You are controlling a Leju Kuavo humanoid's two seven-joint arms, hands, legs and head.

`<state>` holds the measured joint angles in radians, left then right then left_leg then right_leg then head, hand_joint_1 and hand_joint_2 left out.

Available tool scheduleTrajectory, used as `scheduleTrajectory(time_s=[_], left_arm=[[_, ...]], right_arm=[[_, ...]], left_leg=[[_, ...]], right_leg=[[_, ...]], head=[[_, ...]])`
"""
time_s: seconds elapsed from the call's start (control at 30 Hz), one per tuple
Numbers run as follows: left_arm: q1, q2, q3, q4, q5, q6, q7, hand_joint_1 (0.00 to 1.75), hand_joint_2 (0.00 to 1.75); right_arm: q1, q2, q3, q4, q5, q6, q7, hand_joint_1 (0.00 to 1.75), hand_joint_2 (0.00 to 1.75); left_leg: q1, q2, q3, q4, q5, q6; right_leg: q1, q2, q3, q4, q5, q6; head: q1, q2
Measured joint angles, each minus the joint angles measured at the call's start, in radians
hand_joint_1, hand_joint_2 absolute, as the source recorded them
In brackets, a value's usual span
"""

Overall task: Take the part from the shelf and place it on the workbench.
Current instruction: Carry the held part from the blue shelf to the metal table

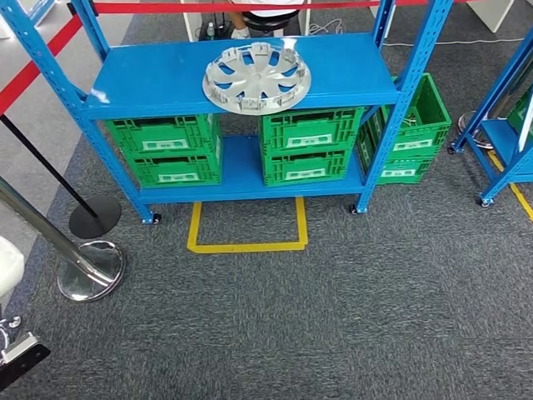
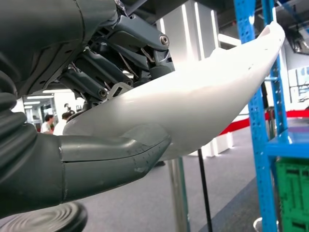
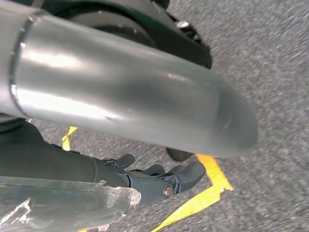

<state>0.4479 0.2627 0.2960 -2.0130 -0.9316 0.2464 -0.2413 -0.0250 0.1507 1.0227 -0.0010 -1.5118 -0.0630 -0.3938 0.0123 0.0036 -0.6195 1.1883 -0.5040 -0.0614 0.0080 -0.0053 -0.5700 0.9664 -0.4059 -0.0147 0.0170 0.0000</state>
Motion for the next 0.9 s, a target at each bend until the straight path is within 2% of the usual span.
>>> scheduleTrajectory(time_s=[0.03, 0.07, 0.1, 0.13, 0.2, 0.23, 0.27, 0.3, 0.37, 0.4, 0.43, 0.47, 0.5, 0.57, 0.6, 0.63, 0.7, 0.77, 0.83, 0.9], left_arm=[[-0.001, -0.002, 0.001, 0.0, 0.001, -0.002, 0.0, 1.68, 1.75], [-0.002, -0.003, 0.003, 0.0, 0.003, -0.004, -0.001, 1.68, 1.75], [-0.004, -0.006, 0.004, 0.0, 0.005, -0.009, 0.0, 1.68, 1.75], [-0.006, -0.009, 0.006, 0.0, 0.007, -0.016, 0.003, 1.68, 1.75], [-0.007, -0.018, 0.009, 0.0, 0.006, -0.028, 0.011, 1.68, 1.75], [-0.008, -0.022, 0.01, 0.0, 0.003, -0.031, 0.015, 1.68, 1.75], [-0.009, -0.025, 0.01, 0.0, -0.002, -0.032, 0.018, 1.68, 1.75], [-0.009, -0.027, 0.011, 0.0, -0.007, -0.032, 0.019, 1.68, 1.75], [-0.01, -0.032, 0.012, 0.0, -0.013, -0.032, 0.02, 1.68, 1.75], [-0.01, -0.035, 0.012, 0.0, -0.014, -0.032, 0.02, 1.68, 1.75], [-0.01, -0.037, 0.012, 0.0, -0.014, -0.032, 0.02, 1.68, 1.75], [-0.01, -0.04, 0.012, 0.0, -0.015, -0.032, 0.02, 1.68, 1.75], [-0.009, -0.042, 0.014, 0.0, -0.016, -0.032, 0.02, 1.68, 1.75], [-0.01, -0.044, 0.018, 0.0, -0.02, -0.032, 0.021, 1.68, 1.75], [-0.011, -0.045, 0.02, 0.0, -0.022, -0.032, 0.022, 1.68, 1.75], [-0.013, -0.045, 0.021, 0.0, -0.023, -0.032, 0.024, 1.68, 1.75], [-0.014, -0.045, 0.023, 0.0, -0.028, -0.034, 0.029, 1.68, 1.75], [-0.012, -0.044, 0.024, 0.0, -0.031, -0.038, 0.033, 1.68, 1.75], [-0.013, -0.043, 0.024, 0.0, -0.032, -0.042, 0.035, 1.68, 1.75], [-0.014, -0.043, 0.023, 0.0, -0.033, -0.044, 0.035, 1.68, 1.75]], right_arm=[[0.0, 0.0, 0.0, 0.0, 0.0, 0.0, 0.0, 0.0, 0.0], [0.0, 0.0, 0.0, 0.0, 0.0, -0.001, 0.0, 0.0, 0.0], [-0.001, 0.0, 0.0, 0.0, 0.0, -0.002, 0.0, 0.0, 0.0], [-0.001, 0.0, 0.0, 0.0, 0.0, -0.003, 0.0, 0.0, 0.0], [0.0, 0.0, 0.0, 0.0, 0.0, -0.006, 0.0, 0.0, 0.0], [0.001, 0.0, 0.0, 0.0, 0.0, -0.007, 0.0, 0.0, 0.0], [0.002, 0.0, 0.0, 0.0, 0.0, -0.008, 0.0, 0.0, 0.0], [0.003, 0.0, 0.0, 0.0, 0.0, -0.009, 0.0, 0.0, 0.0], [0.002, 0.0, 0.0, 0.0, 0.0, -0.009, 0.0, 0.0, 0.0], [0.002, 0.0, 0.0, 0.0, 0.0, -0.009, 0.0, 0.0, 0.0], [0.003, 0.0, 0.0, 0.0, 0.0, -0.01, 0.0, 0.0, 0.0], [0.003, 0.0, 0.0, 0.0, 0.0, -0.011, 0.001, 0.0, 0.0], [0.003, 0.0, 0.0, 0.0, 0.0, -0.015, 0.002, 0.0, 0.0], [0.002, 0.0, 0.0, 0.0, 0.0, -0.026, 0.005, 0.0, 0.0], [0.001, 0.0, 0.002, 0.0, 0.0, -0.037, 0.008, 0.0, 0.0], [0.001, 0.0, 0.005, 0.0, 0.0, -0.049, 0.011, 0.0, 0.0], [0.003, 0.0, 0.013, 0.0, 0.001, -0.073, 0.016, 0.0, 0.0], [0.005, 0.0, 0.019, 0.0, 0.001, -0.082, 0.017, 0.0, 0.0], [0.005, 0.0, 0.025, 0.0, 0.001, -0.084, 0.019, 0.0, 0.0], [0.005, 0.0, 0.031, 0.0, 0.001, -0.083, 0.02, 0.0, 0.0]], left_leg=[[0.003, 0.0, 0.054, -0.073, 0.023, -0.002], [0.004, -0.003, 0.107, -0.151, 0.032, -0.002], [0.003, -0.004, 0.144, -0.211, 0.031, 0.003], [0.002, -0.006, 0.162, -0.246, 0.024, 0.009], [-0.001, -0.005, 0.159, -0.258, 0.023, 0.028], [0.0, -0.003, 0.155, -0.258, 0.028, 0.038], [0.0, -0.002, 0.151, -0.258, 0.033, 0.047], [0.001, -0.001, 0.146, -0.259, 0.04, 0.055], [-0.001, 0.0, 0.134, -0.257, 0.051, 0.063], [-0.002, 0.0, 0.126, -0.256, 0.057, 0.064], [-0.004, 0.0, 0.119, -0.255, 0.063, 0.064], [-0.005, 0.0, 0.114, -0.254, 0.067, 0.063], [-0.006, -0.005, 0.11, -0.253, 0.07, 0.061], [-0.007, -0.014, 0.104, -0.25, 0.075, 0.054], [-0.008, -0.02, 0.099, -0.248, 0.079, 0.049], [-0.008, -0.023, 0.094, -0.246, 0.083, 0.043], [-0.005, -0.034, 0.085, -0.243, 0.091, 0.031], [-0.003, -0.034, 0.07, -0.223, 0.076, 0.021], [-0.002, -0.022, 0.027, -0.129, 0.013, 0.012], [-0.001, -0.017, -0.031, 0.008, -0.056, 0.003]], right_leg=[[0.0, 0.0, -0.014, 0.004, 0.009, 0.004], [0.0, 0.001, -0.026, 0.009, 0.015, 0.009], [0.001, 0.001, -0.035, 0.013, 0.022, 0.015], [0.003, 0.001, -0.041, 0.015, 0.028, 0.02], [0.003, 0.001, -0.047, 0.015, 0.04, 0.03], [0.001, 0.001, -0.053, 0.02, 0.035, 0.035], [0.0, 0.002, -0.063, 0.041, 0.018, 0.04], [-0.001, 0.002, -0.081, 0.084, -0.013, 0.045], [-0.001, 0.003, -0.132, 0.226, -0.096, 0.052], [-0.002, 0.003, -0.151, 0.289, -0.125, 0.054], [-0.001, 0.003, -0.154, 0.321, -0.137, 0.053], [-0.001, 0.003, -0.135, 0.31, -0.131, 0.051], [-0.001, 0.005, -0.095, 0.257, -0.109, 0.048], [-0.002, 0.031, 0.007, 0.105, -0.068, 0.039], [-0.003, 0.044, 0.042, 0.05, -0.059, 0.036], [-0.003, 0.054, 0.059, 0.021, -0.057, 0.034], [-0.001, 0.045, 0.058, 0.016, -0.055, 0.028], [-0.004, 0.027, 0.053, 0.014, -0.048, 0.015], [-0.006, 0.006, 0.044, 0.012, -0.041, 0.005], [-0.006, -0.015, 0.034, 0.013, -0.037, 0.002]], head=[[0.0, 0.0], [0.0, 0.0], [0.0, 0.0], [-0.001, 0.0], [-0.001, 0.0], [-0.001, 0.0], [0.001, 0.0], [0.001, 0.0], [0.003, 0.0], [0.003, 0.0], [0.003, 0.0], [0.003, 0.0], [0.003, 0.0], [0.002, 0.0], [0.002, 0.0], [0.001, 0.0], [0.0, 0.0], [-0.001, 0.0], [-0.005, 0.0], [-0.006, 0.0]])
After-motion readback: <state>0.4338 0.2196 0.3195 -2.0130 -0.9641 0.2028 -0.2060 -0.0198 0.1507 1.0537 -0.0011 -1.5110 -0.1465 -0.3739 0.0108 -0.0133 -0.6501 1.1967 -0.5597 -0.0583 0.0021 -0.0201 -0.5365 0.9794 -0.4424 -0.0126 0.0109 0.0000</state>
